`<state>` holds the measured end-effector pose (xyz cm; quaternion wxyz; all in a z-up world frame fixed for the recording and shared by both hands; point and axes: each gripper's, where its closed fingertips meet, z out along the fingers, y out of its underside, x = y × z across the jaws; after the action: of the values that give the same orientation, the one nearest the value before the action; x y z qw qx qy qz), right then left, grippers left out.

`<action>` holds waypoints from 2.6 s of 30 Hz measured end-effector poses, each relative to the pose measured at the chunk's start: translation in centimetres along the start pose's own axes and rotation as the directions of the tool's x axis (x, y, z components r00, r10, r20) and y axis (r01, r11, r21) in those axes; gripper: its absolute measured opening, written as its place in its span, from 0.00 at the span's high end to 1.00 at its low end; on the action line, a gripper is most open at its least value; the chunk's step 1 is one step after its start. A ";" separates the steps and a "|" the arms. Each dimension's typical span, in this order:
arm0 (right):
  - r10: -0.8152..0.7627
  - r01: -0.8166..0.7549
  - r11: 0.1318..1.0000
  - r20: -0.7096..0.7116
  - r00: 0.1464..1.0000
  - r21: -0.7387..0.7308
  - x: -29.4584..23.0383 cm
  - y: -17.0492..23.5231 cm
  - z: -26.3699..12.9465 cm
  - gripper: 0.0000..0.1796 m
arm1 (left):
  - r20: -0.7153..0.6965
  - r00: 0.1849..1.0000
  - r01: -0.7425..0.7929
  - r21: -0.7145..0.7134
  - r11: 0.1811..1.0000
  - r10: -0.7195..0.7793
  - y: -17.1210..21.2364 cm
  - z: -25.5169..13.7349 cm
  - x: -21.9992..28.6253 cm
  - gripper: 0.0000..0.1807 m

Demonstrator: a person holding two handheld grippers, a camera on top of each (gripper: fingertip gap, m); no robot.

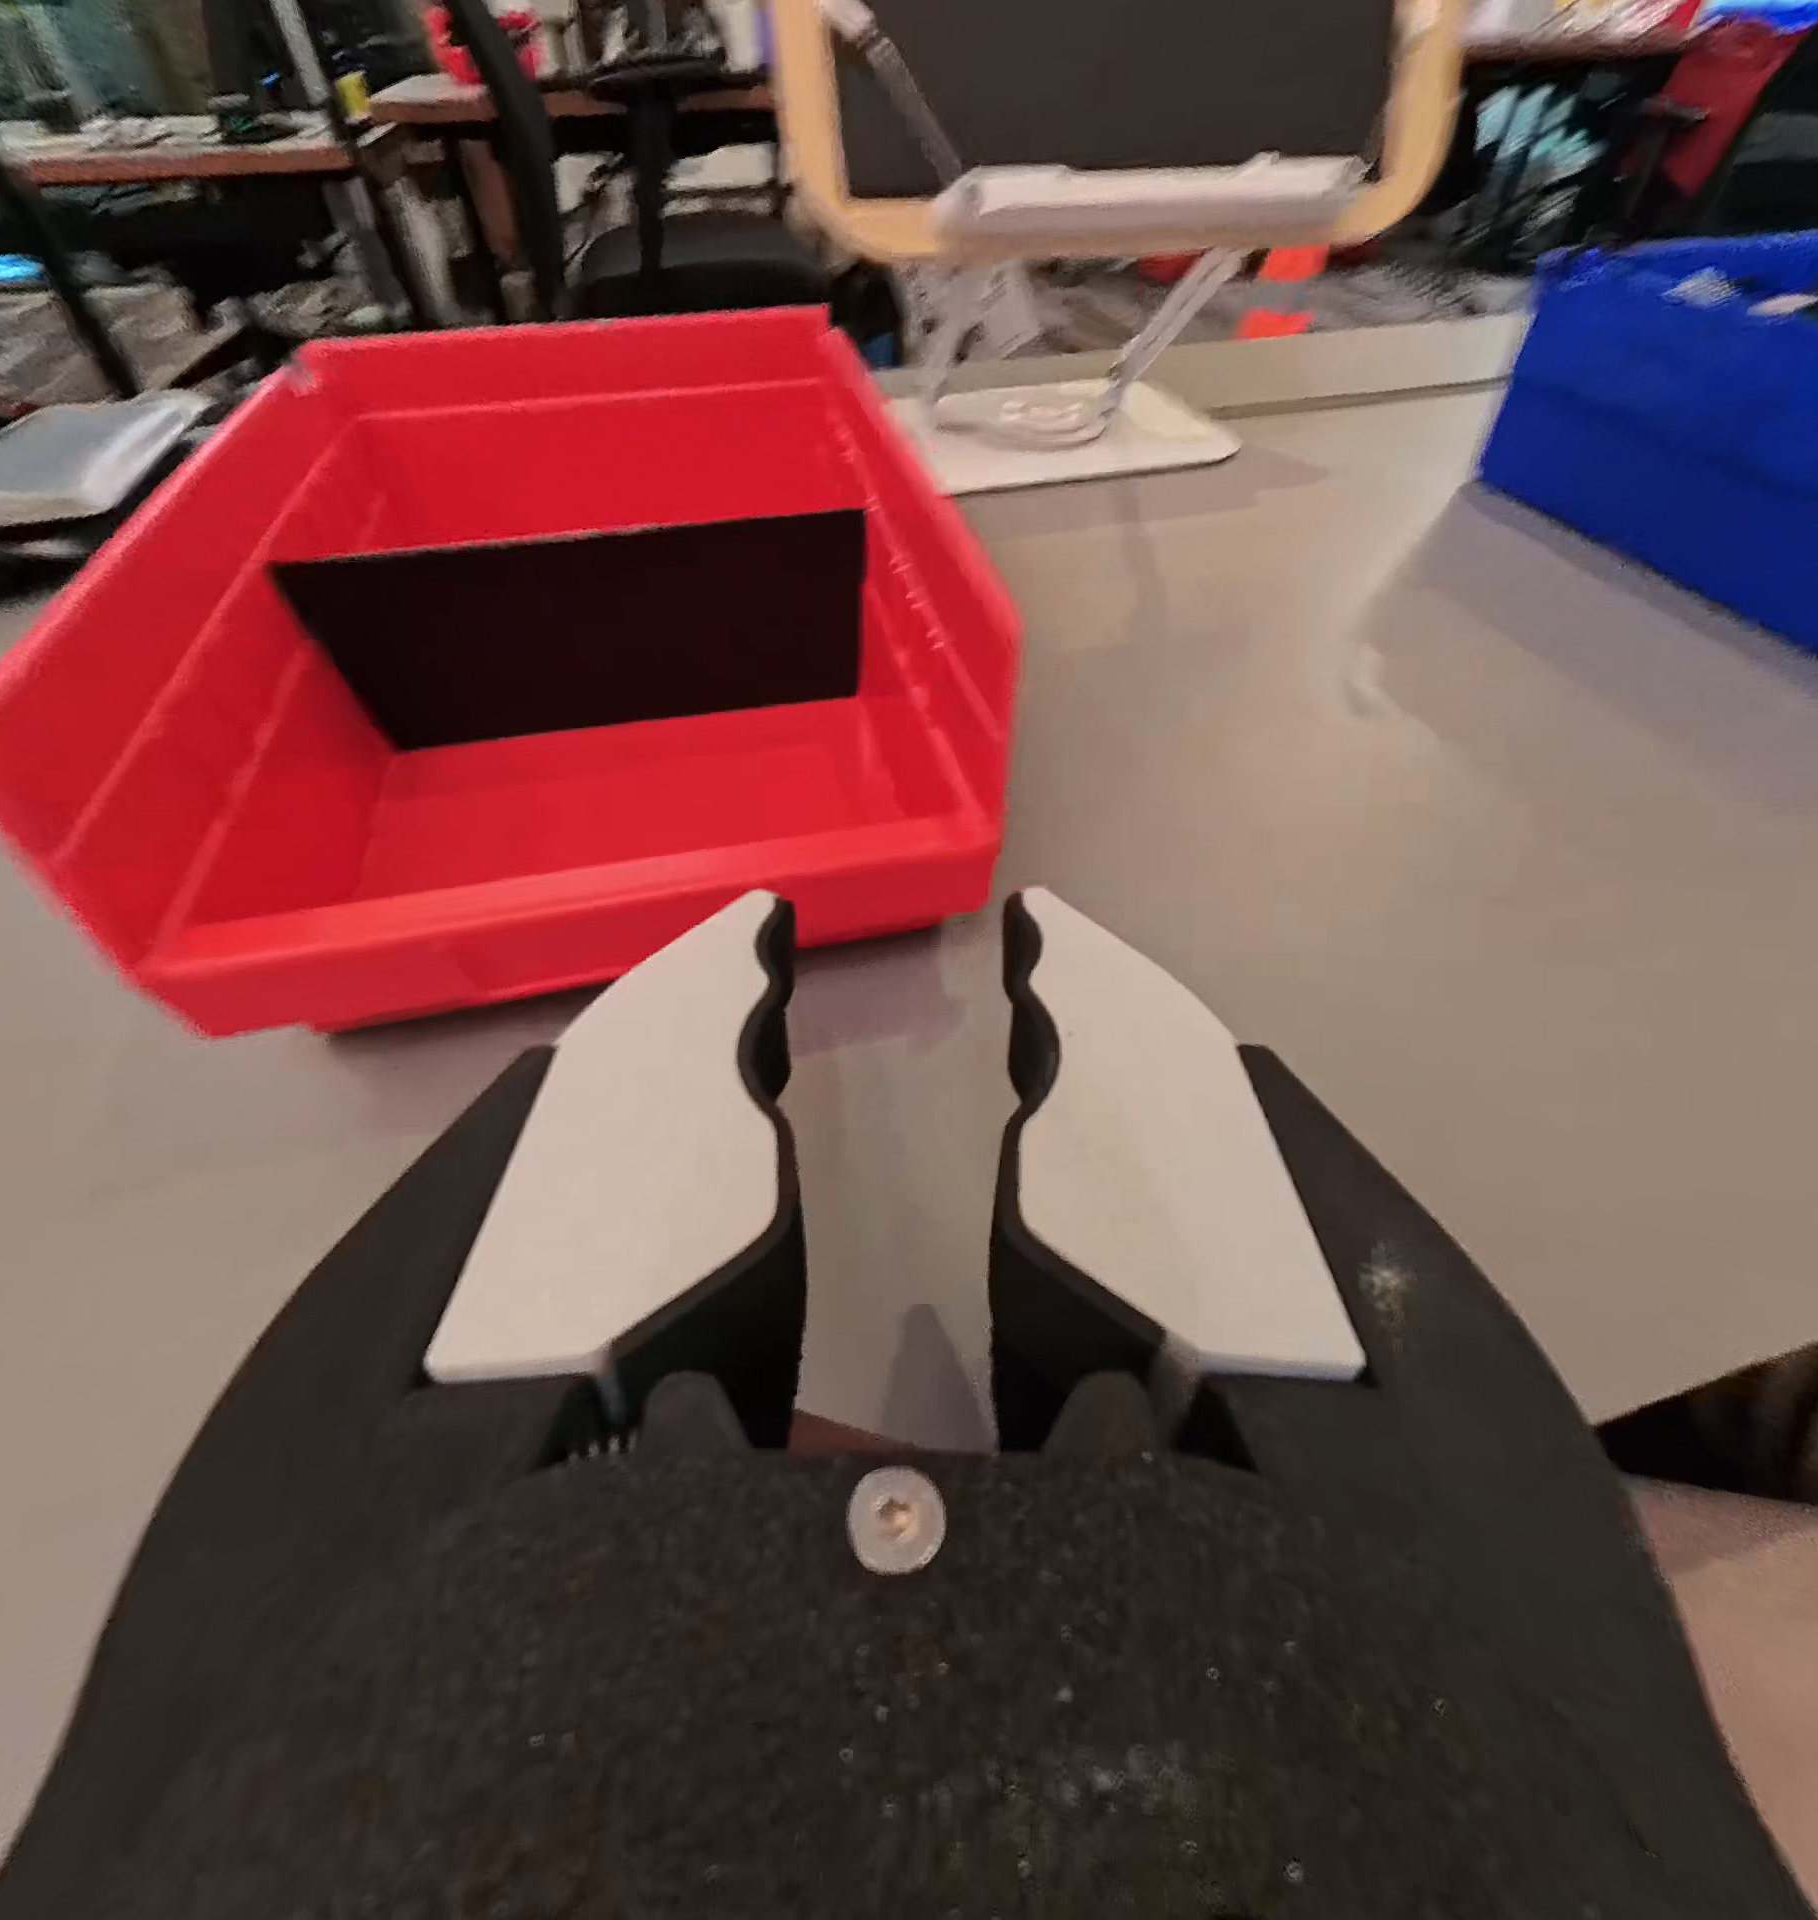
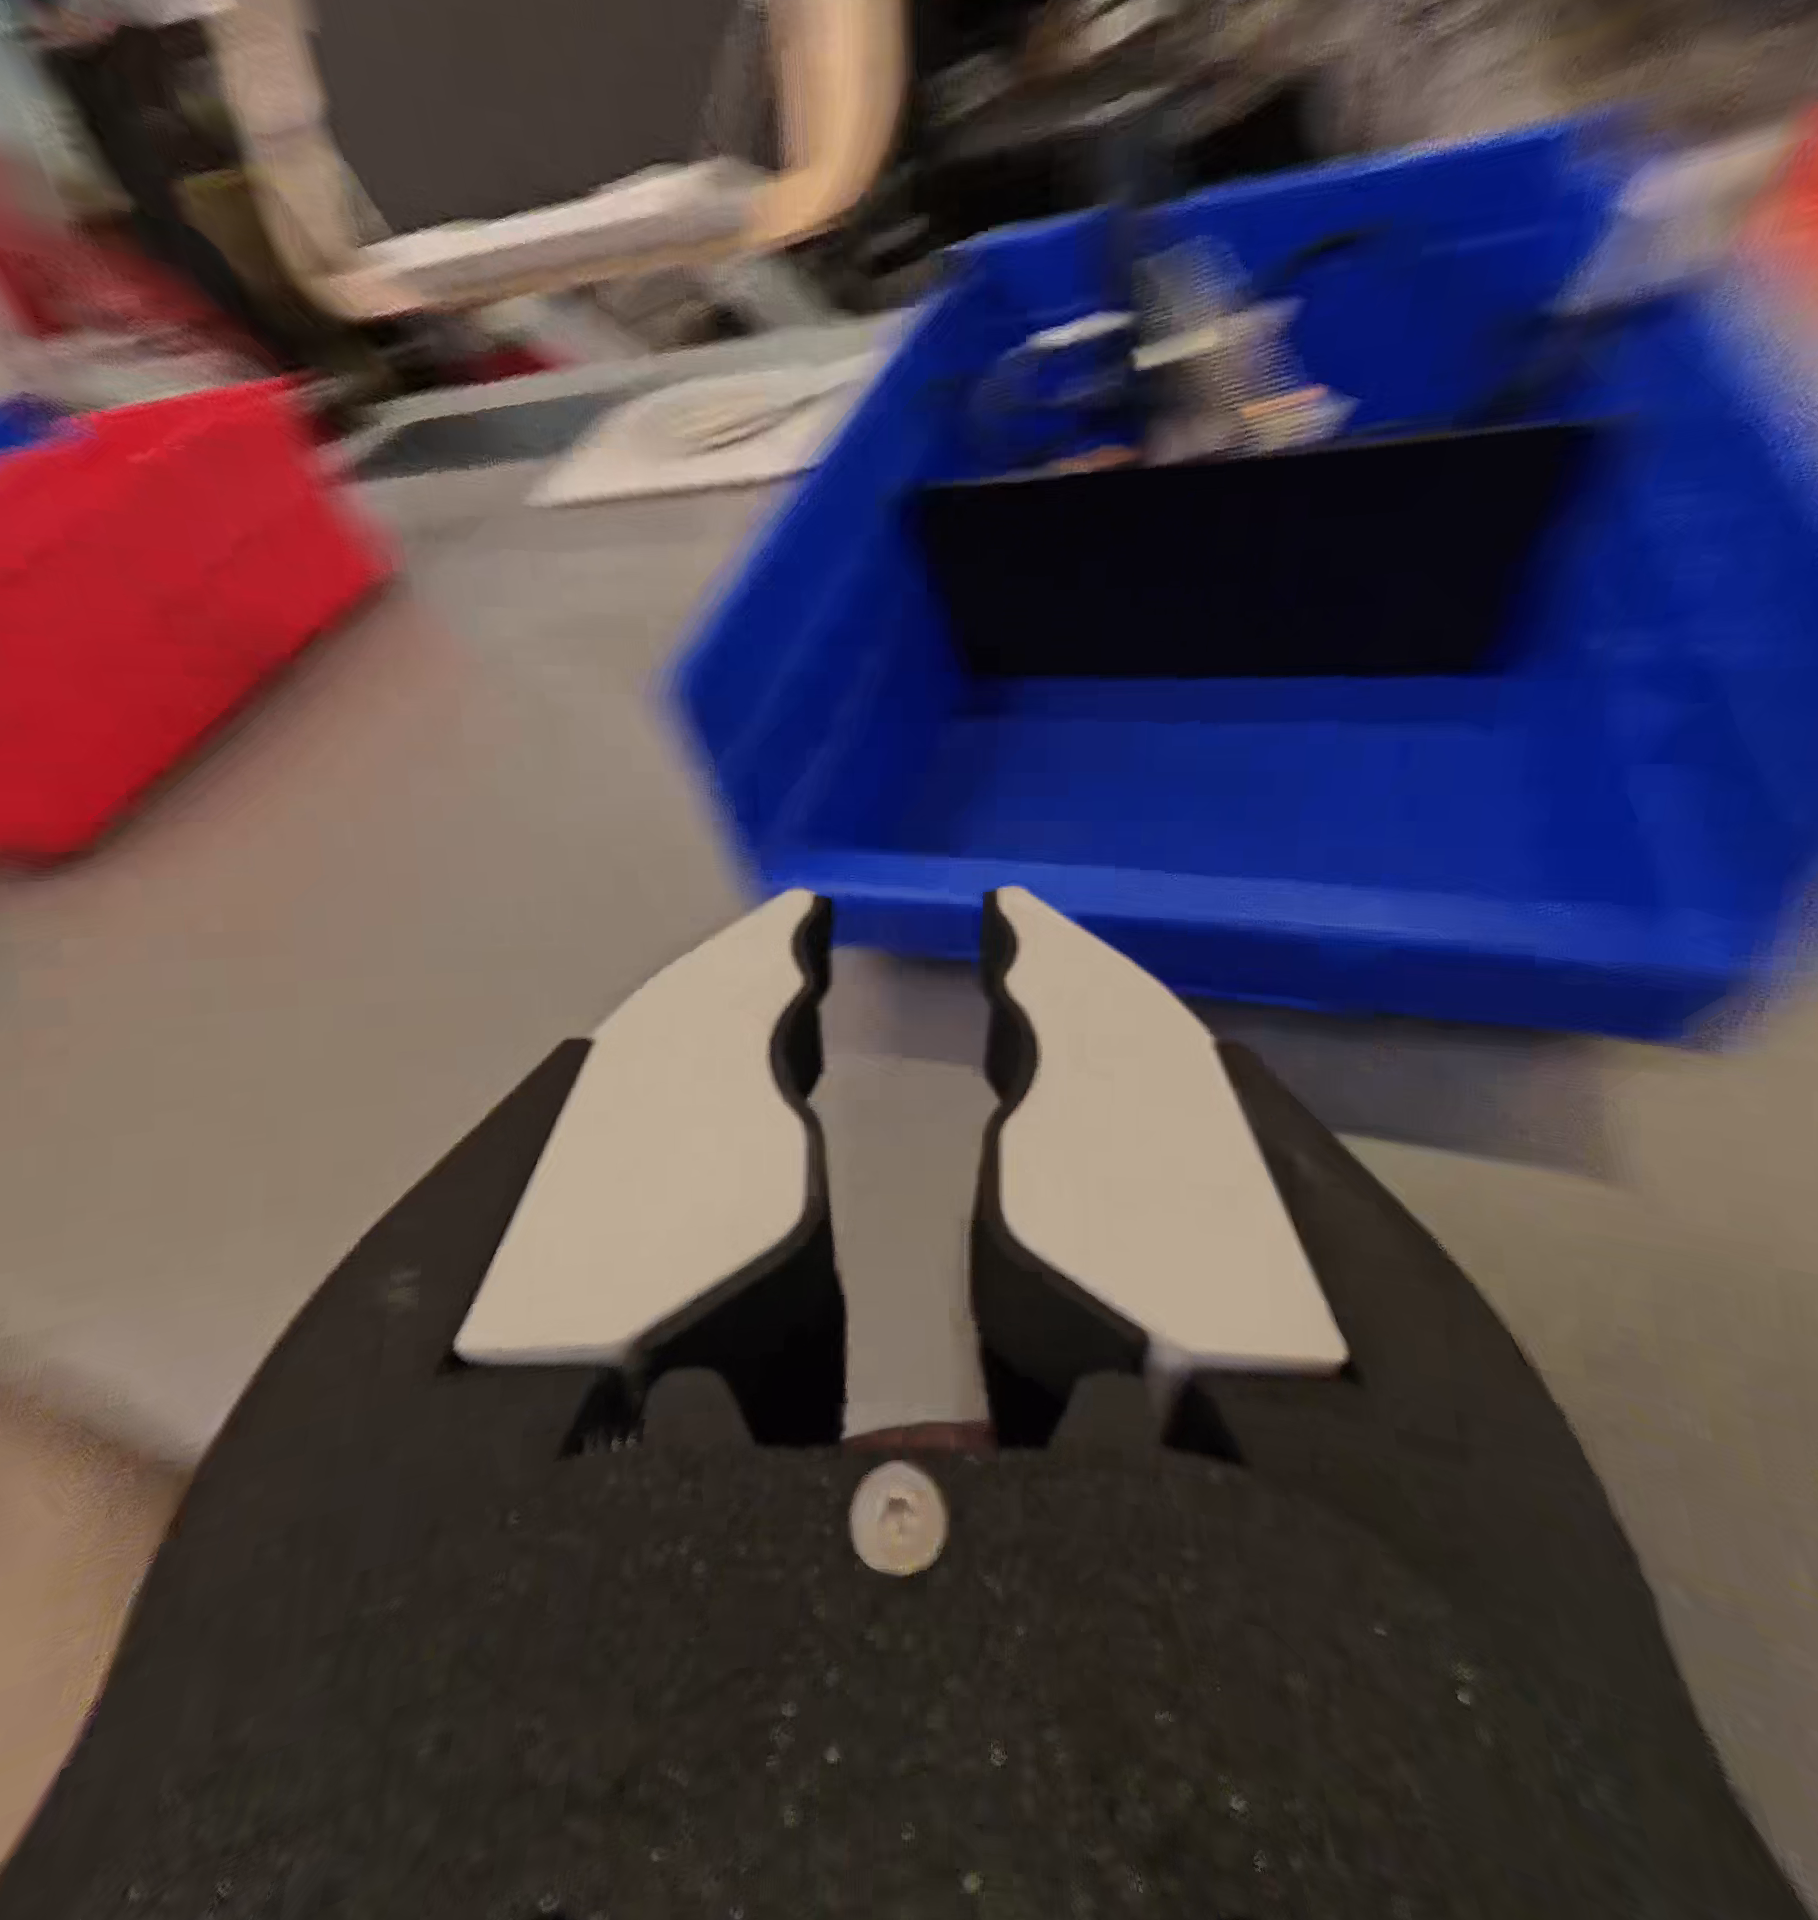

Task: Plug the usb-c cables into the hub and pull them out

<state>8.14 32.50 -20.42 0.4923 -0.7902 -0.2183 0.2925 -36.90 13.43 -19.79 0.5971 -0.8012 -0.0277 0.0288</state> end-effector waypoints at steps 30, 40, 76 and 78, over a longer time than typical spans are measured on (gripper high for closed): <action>0.165 -0.172 0.985 -0.357 0.920 0.010 1.2 3.1 0.1 0.78 | -0.495 0.869 -0.112 -0.201 0.973 -0.003 -1.8 16.7 29.7 0.89; 0.056 -0.064 0.998 -0.464 0.884 -0.001 -1.6 1.4 1.1 0.96 | -0.327 0.925 -0.230 -0.077 0.970 0.193 -3.5 15.1 25.6 0.96; -0.523 0.529 0.848 0.117 0.845 -0.027 -28.2 4.0 11.4 0.84 | 0.156 0.970 0.204 -0.094 0.975 -0.188 0.6 3.5 -16.5 0.72; -0.483 0.519 0.852 0.290 0.826 -0.062 -33.3 7.9 10.9 0.83 | 0.157 0.974 0.175 -0.088 0.981 -0.160 0.6 4.8 -17.2 0.76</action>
<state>-23.17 15.22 -23.07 0.4625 -0.6908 -0.5015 0.2394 -54.38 16.52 -21.50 0.5521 -0.8209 -0.1414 0.0368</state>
